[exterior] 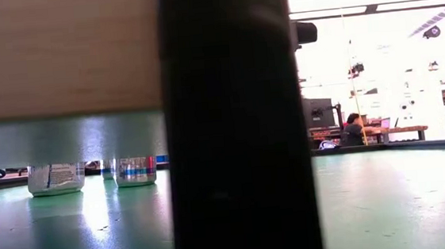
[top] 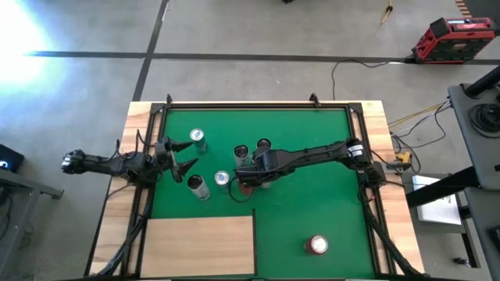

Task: Place canned beverage on shelf
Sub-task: Move the bottom white and yellow soda can to the center of the table, then move the bottom red soda can to the center of the table

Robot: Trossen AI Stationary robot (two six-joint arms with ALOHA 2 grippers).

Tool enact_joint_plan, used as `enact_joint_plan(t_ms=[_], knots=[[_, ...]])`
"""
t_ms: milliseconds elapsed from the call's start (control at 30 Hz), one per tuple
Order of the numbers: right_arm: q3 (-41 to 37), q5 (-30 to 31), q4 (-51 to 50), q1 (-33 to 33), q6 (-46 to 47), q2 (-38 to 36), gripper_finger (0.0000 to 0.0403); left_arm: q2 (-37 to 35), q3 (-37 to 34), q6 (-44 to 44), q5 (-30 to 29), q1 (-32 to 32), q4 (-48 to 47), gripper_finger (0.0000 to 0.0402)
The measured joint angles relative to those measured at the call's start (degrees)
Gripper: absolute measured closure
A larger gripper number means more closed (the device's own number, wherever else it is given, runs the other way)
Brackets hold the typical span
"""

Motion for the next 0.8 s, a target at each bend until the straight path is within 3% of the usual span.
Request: enact_joint_plan(t_ms=[300,600,800], knots=[[0.17,-0.78,-0.16,0.0,-1.85,-0.68,0.0035,0.0,0.02,0.0,0.0,-0.01,0.0,0.0047],[2.05,-3.82,-4.73,0.66,-1.95,-4.92,0.0028,0.0,0.02,0.0,0.0,-0.01,-0.02,0.0047],[1.95,-5.27,-12.79,4.19,6.15,-8.14,0.0028,0.0,0.01,0.0,0.01,0.01,-0.02,0.0047]])
